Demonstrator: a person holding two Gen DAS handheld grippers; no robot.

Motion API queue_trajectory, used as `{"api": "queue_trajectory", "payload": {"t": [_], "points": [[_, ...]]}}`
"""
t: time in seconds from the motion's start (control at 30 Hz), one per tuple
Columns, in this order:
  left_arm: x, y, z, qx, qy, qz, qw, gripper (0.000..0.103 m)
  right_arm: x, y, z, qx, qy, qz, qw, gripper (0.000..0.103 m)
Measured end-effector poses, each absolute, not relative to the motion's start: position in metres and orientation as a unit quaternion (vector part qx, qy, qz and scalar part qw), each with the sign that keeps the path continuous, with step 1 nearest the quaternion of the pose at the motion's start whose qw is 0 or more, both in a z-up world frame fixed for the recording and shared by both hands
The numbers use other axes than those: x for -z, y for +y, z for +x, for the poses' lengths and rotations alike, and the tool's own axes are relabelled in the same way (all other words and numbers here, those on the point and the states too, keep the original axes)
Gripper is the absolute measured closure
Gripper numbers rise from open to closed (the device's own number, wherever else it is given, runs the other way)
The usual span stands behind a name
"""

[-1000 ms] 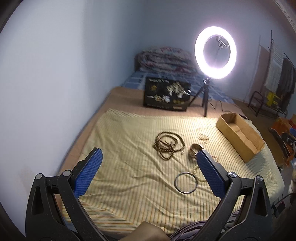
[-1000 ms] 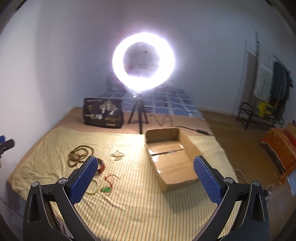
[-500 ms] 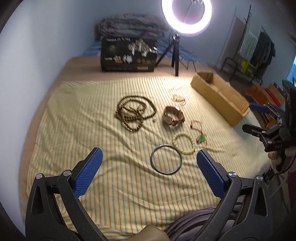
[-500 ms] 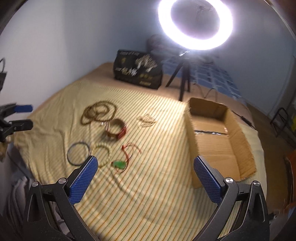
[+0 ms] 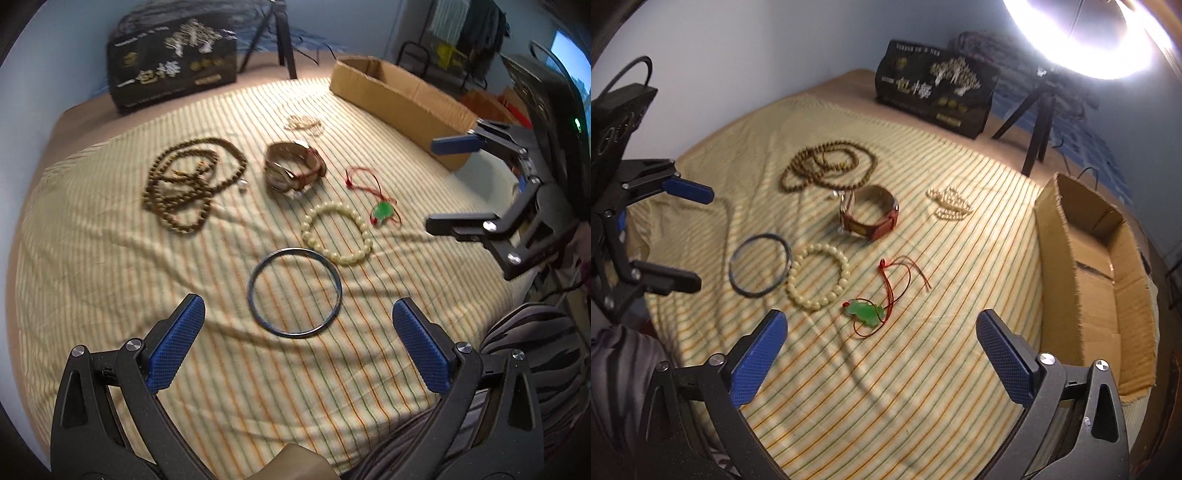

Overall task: Organize jewelry
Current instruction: 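Move the left tool to the blue bangle while the right tool approaches the green jade pendant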

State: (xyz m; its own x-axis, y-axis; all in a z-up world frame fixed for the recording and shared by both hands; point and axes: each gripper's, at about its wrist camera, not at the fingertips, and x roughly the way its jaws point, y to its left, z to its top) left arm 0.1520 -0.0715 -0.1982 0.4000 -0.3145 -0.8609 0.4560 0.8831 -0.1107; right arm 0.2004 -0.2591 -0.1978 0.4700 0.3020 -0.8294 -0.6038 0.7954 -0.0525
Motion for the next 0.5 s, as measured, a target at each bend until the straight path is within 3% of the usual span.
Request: {"api": "queue_trajectory", "payload": {"t": [0.2, 0.3, 0.4, 0.5], "points": [[0.216, -0.086, 0.157, 0.223, 0.502, 0.099, 0.83, 0.0, 0.218, -0.256, 0.21, -0.272, 0.466, -0.173, 0.824, 0.017], [0.221, -0.09, 0.158, 0.212, 0.497, 0.115, 0.834, 0.0, 0.225, -0.254, 0.212, -0.268, 0.469, -0.179, 0.823, 0.018], [0.226, -0.091, 0.159, 0.206, 0.497, 0.115, 0.835, 0.0, 0.23, -0.25, 0.212, -0.268, 0.471, -0.183, 0.82, 0.028], [0.231, -0.092, 0.161, 0.19, 0.493, 0.123, 0.84, 0.0, 0.234, -0.245, 0.212, -0.267, 0.471, -0.19, 0.819, 0.029]]}}
